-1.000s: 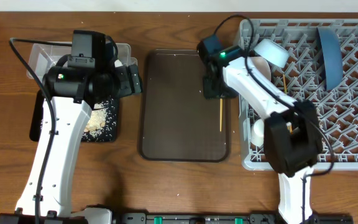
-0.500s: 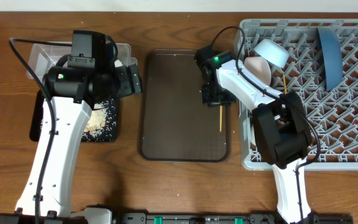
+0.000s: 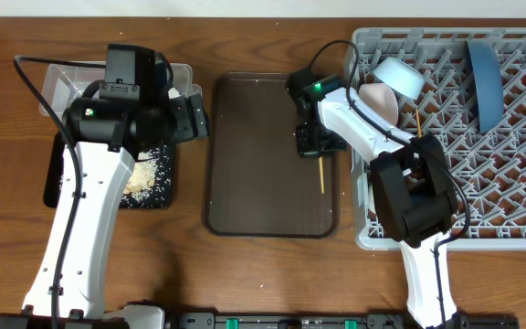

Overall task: Sort waste into correct bins and load items into the dishwasher rack
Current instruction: 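Grasp the remaining wooden chopstick on the brown tray with the right gripper, then carry the second chopstick into the rack and release it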

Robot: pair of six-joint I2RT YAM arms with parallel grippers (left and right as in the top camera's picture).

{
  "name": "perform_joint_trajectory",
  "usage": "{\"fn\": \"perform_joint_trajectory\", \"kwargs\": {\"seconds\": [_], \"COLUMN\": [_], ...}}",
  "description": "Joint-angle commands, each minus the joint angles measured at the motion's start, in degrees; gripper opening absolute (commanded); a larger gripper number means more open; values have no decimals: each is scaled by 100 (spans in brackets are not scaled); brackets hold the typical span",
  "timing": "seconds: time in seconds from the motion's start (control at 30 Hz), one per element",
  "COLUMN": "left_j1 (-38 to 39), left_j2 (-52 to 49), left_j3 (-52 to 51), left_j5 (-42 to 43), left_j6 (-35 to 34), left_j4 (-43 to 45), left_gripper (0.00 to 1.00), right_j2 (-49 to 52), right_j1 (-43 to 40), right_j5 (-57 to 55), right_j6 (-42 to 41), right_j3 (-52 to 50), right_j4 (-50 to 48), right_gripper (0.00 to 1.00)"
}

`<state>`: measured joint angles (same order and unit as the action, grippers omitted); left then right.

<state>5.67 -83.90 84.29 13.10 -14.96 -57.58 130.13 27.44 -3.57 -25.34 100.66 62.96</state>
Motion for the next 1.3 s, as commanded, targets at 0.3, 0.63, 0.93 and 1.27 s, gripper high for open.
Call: {"fn": "perform_joint_trajectory", "kwargs": {"seconds": [0.3,0.63,0.93,1.27], "left_j1": [-24,-24,-24,-24], "left_j2": [-35,-35,-35,-35], "left_j3": [33,33,33,33], "left_j5": [-74,-74,-74,-74], "left_j6": [55,52,52,55], "left_j4": [-2,-2,-2,-2], "left_gripper": [90,90,90,90], "right_j2": [-647,-1939,-1969,-1969], "right_j1": [-133,-970,-2068,-2459], "right_j5": [46,-1784,-1838,-1252], "right_j6": [964,1099,1884,2483], "right_j3": [1836,2319,1569,398], "right_j4": [1626,3348,3099,2098], "right_gripper": [1,1,1,1]}}
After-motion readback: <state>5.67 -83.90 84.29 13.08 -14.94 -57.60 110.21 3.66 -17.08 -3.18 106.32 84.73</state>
